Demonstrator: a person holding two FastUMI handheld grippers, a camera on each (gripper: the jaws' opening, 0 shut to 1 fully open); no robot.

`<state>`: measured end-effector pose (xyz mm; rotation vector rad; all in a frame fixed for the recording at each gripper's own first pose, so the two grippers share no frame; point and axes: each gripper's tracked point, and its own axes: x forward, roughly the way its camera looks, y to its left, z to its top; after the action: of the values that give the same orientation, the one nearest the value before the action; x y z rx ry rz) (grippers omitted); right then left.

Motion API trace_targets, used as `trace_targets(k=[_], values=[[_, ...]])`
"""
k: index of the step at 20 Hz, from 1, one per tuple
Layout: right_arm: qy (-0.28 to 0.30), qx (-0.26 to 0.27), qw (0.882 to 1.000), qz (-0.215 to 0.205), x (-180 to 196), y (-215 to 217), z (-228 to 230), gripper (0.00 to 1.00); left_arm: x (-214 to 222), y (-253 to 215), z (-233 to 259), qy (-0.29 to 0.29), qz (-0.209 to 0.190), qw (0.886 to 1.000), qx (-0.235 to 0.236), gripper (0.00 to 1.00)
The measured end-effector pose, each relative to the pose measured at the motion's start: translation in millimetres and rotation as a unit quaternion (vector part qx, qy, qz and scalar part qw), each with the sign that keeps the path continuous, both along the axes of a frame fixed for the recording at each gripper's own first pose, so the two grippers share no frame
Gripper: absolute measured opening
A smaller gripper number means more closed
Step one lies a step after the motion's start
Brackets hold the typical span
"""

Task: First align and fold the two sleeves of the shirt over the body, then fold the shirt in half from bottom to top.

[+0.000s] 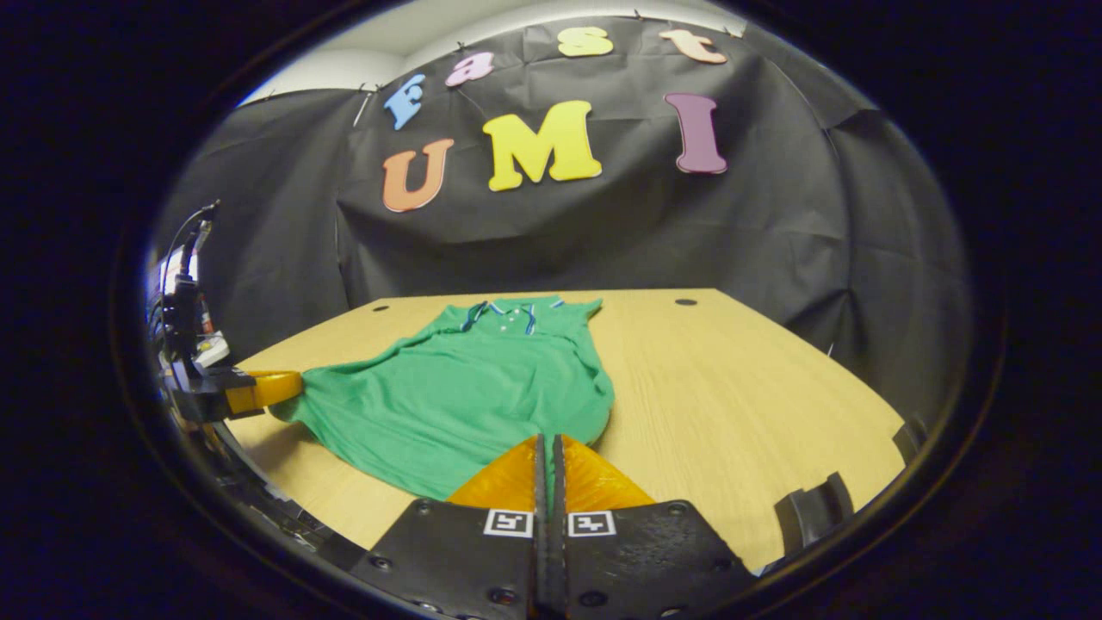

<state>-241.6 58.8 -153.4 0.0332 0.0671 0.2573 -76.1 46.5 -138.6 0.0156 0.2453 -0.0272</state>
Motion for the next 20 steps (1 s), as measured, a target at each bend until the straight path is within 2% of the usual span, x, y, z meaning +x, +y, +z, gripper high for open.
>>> trace_targets(k=[4, 10, 15, 20], values=[[-0.033, 0.004, 0.999, 0.001, 5.3, 2.4, 36.7, 0.02, 7.3, 0.1, 31.5, -0.027, -0.002, 1.000, 0.001, 0.07], [-0.079, -0.005, 0.997, -0.009, 47.0, 4.1, 91.2, 0.00, 46.2, -1.5, 74.1, -0.055, -0.008, 0.998, 0.005, 0.07], [-0.103, -0.013, 0.995, -0.013, 97.5, 15.8, 138.7, 0.00, 105.3, -3.5, 102.6, -0.063, -0.009, 0.998, 0.000, 0.07], [-0.113, -0.011, 0.993, -0.023, 163.9, 30.7, 189.2, 0.00, 179.6, -0.6, 132.8, -0.073, -0.005, 0.997, 0.008, 0.07]])
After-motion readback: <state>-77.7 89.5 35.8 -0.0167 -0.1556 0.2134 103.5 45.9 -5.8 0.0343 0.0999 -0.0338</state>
